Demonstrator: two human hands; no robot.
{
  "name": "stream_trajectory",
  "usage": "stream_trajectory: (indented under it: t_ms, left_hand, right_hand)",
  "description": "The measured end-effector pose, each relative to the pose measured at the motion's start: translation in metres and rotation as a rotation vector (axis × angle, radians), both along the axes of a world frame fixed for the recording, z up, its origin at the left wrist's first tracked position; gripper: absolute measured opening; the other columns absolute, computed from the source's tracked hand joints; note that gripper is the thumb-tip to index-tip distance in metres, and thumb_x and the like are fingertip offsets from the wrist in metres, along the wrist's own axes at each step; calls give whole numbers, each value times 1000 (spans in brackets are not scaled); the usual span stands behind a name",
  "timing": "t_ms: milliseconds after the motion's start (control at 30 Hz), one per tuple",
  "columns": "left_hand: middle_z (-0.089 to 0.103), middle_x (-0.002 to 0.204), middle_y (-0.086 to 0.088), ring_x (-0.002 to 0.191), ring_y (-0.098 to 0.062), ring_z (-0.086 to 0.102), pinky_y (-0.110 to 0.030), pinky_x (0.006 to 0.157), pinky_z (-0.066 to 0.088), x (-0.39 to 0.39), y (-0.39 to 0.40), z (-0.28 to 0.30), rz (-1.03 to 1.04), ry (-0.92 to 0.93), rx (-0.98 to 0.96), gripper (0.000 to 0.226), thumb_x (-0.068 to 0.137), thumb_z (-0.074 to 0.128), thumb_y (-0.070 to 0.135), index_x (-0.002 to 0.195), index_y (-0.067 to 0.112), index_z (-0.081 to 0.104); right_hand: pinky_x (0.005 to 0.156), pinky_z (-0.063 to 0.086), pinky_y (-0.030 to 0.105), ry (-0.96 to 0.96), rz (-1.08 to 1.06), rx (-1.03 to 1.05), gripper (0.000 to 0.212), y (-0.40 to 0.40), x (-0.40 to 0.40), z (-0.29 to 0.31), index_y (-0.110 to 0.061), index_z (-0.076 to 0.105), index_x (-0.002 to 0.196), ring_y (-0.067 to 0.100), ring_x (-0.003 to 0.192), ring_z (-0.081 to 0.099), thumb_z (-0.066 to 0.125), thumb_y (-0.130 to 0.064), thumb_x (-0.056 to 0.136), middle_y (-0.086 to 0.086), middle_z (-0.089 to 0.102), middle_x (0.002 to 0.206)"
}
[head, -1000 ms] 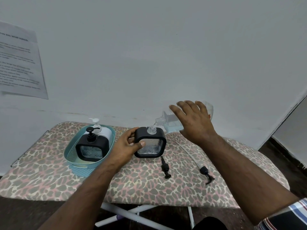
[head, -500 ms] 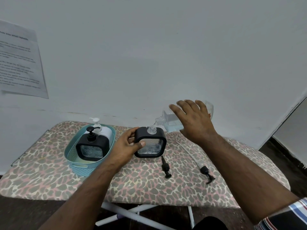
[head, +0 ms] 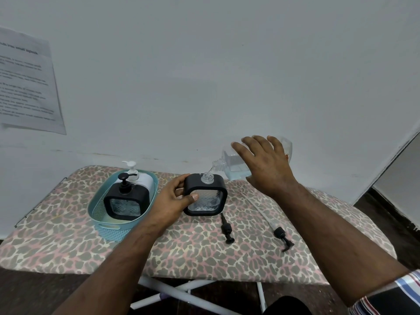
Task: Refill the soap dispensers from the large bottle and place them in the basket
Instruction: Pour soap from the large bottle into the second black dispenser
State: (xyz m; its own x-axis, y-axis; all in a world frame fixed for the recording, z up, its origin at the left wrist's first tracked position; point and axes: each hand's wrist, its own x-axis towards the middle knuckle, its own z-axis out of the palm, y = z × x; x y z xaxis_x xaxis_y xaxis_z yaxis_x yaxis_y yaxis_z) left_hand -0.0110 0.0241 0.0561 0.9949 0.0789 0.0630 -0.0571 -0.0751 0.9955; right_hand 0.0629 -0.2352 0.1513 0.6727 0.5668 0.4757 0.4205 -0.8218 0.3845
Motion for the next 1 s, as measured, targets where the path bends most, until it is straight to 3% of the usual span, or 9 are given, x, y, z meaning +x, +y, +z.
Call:
stream_trajectory:
  t_ms: [133,267,1000]
  left_hand:
    - [73,125,7,125,-18,64,-53,105,54,0,0,0,0,2,1,50,74,81,37,115,58,64]
    - [73,124,6,124,-18,65,-52,104,55,-1,-1,1,-2,-3,-8,47,79,81,29,111,58,65]
    - [74,123,8,124,-16,65,-52,105,55,-1,-3,3,1,-13,-23,47,74,81,33,110,58,66]
  right_hand:
    - [112,32,57,-4,3,-3,107,0,1,0,-25,38,148,33,134,47,95,-23,58,8,50,146]
    - [112,31,57,-4,1,-13,106,-1,1,0,-25,37,149,33,135,46,94,-23,59,8,49,147]
    - [110,33,58,-39,23,-14,105,-3,1,4,-24,38,147,35,133,49,94,-19,58,10,52,145]
